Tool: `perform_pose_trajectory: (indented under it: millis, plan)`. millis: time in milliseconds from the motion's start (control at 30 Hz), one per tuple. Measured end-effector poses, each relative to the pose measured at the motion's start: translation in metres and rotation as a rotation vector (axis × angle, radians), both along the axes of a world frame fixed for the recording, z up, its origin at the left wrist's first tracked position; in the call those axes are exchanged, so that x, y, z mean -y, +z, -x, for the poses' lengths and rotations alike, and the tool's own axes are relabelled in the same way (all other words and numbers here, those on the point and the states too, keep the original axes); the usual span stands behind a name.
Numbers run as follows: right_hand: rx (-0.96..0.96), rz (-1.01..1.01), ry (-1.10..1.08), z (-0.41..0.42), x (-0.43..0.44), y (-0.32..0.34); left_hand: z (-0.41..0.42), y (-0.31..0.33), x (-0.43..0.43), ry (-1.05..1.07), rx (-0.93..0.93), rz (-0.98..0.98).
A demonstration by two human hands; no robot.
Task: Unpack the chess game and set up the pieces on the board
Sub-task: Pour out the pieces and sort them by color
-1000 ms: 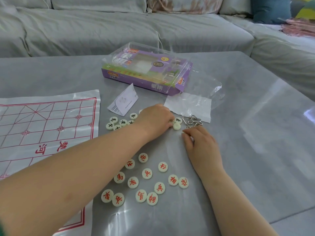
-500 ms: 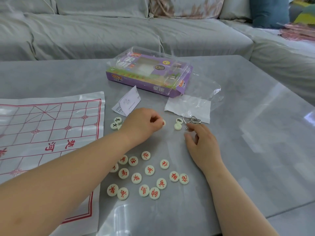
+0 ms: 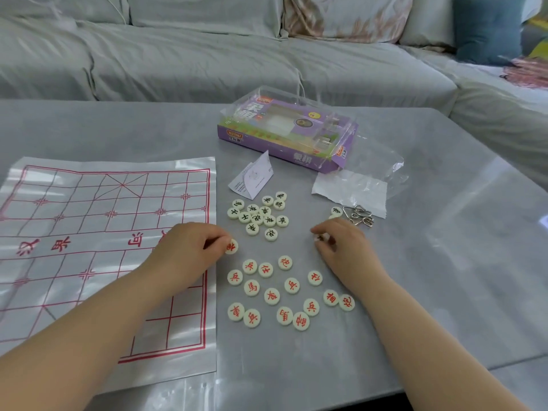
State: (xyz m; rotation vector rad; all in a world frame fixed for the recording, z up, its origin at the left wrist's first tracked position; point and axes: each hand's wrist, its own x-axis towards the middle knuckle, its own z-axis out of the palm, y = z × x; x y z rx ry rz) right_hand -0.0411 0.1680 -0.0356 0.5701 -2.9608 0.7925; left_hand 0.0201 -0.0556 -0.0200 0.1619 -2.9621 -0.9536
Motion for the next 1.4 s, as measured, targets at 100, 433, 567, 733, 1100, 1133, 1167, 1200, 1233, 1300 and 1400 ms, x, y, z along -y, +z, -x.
perform_pose_trajectory:
  millis: [100, 433, 567, 733, 1100, 1133, 1167, 1200, 1233, 1300, 1400]
  plan:
    - [0.062, -0.071, 0.071, 0.005, 0.028, 0.009, -0.010, 0.002, -0.007, -0.045, -0.027, -0.056]
    - [0.077, -0.036, -0.159, 0.005, -0.016, 0.015, -0.013, -0.003, -0.055, -0.378, -0.055, 0.188]
    - [0.094, -0.059, -0.200, 0.011, -0.032, 0.013, -0.002, -0.007, -0.062, -0.387, -0.069, 0.293]
    - [0.079, -0.083, -0.217, 0.018, -0.026, 0.012, 0.001, -0.009, -0.061, -0.359, -0.094, 0.293]
    - [0.030, -0.300, -0.142, 0.032, -0.010, 0.015, -0.004, -0.019, -0.018, -0.113, -0.210, 0.195]
    - [0.014, -0.299, -0.139, 0.031, -0.010, 0.015, -0.004, -0.021, -0.012, -0.094, -0.203, 0.193]
    - [0.000, -0.294, -0.135, 0.030, -0.010, 0.015, -0.005, -0.025, -0.007, -0.089, -0.198, 0.189]
    - [-0.002, -0.285, -0.129, 0.029, -0.010, 0.016, -0.005, -0.028, -0.003, -0.094, -0.191, 0.187]
    - [0.008, -0.259, -0.126, 0.028, -0.008, 0.016, -0.006, -0.031, -0.001, -0.099, -0.186, 0.192]
    - [0.084, -0.131, -0.143, 0.026, -0.001, 0.018, -0.006, -0.032, -0.002, -0.121, -0.198, 0.234]
    - [0.230, 0.067, -0.141, 0.026, 0.013, 0.018, -0.007, -0.030, -0.005, -0.132, -0.198, 0.289]
